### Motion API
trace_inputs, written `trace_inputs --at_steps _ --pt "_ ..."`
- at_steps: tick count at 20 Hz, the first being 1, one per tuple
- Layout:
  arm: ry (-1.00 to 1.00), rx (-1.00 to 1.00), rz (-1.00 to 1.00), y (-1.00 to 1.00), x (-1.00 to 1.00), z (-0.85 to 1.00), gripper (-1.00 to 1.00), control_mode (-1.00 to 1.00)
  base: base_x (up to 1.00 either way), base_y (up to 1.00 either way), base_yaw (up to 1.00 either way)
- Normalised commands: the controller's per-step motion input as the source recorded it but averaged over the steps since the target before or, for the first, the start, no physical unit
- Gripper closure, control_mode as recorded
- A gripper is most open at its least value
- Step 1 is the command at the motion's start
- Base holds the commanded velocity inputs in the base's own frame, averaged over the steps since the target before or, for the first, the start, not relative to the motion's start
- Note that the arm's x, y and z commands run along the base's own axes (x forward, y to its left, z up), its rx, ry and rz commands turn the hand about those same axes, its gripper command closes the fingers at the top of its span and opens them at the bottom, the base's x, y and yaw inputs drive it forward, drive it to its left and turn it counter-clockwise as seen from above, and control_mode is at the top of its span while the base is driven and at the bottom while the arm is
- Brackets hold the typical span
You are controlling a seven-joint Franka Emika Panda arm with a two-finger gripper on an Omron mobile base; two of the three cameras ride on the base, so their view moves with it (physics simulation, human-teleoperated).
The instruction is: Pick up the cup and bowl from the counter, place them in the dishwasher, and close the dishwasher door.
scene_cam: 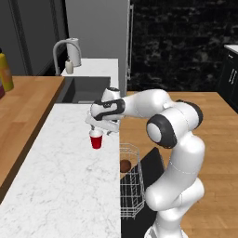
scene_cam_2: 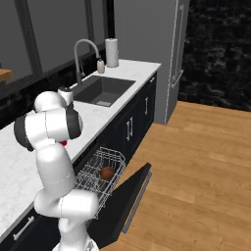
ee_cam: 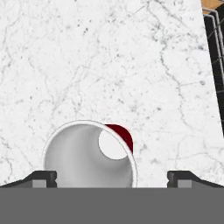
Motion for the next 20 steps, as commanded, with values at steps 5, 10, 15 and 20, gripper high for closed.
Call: trace_inputs --at_steps 5,10,15,20 --pt "0.00 0.00 0.00 -0.03 0.01 -0.01 -1.00 -1.00 0.00 0.00 0.00" --pt "0.00 0.00 0.00 0.07 0.00 -0.16 -1.00 -1.00 0.00 0.00 0.00" --pt "0.05 0.00 0.00 0.00 0.00 -0.33 1.00 -1.00 0.00 0.00 0.00" --pt "0.14 0.00 0.00 0.00 0.00 -0.36 1.00 -1.00 0.00 0.00 0.00"
